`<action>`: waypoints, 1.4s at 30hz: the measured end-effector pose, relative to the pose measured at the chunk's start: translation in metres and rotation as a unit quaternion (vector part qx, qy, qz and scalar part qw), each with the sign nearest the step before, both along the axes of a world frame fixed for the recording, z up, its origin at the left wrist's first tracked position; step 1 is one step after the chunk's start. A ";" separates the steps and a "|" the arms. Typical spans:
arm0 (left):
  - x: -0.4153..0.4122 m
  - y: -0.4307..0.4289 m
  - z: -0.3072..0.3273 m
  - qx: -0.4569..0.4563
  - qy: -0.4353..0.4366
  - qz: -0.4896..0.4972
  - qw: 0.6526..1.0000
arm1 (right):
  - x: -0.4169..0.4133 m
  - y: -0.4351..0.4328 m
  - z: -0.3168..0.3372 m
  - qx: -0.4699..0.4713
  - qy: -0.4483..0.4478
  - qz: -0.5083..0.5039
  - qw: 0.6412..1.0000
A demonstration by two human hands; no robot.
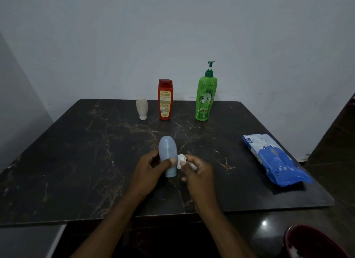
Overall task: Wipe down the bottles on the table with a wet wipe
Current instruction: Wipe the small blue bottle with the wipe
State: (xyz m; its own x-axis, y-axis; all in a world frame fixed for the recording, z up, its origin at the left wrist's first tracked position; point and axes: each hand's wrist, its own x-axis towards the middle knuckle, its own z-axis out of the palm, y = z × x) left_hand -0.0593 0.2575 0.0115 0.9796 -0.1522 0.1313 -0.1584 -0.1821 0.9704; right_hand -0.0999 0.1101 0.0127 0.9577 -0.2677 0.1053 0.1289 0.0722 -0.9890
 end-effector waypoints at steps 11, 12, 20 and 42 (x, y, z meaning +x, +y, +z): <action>0.009 0.004 0.000 -0.084 0.023 0.033 0.996 | -0.004 -0.035 -0.006 -0.057 0.001 -0.051 0.997; 0.010 0.004 -0.002 -0.056 0.022 0.025 0.998 | -0.002 -0.039 -0.006 -0.083 -0.005 -0.059 0.995; 0.009 0.001 -0.009 0.099 -0.030 0.006 0.995 | 0.017 -0.044 -0.010 -0.380 -0.095 -0.034 0.920; -0.003 0.000 0.009 0.089 0.017 -0.073 0.993 | 0.002 -0.041 -0.014 -0.472 -0.171 -0.012 0.865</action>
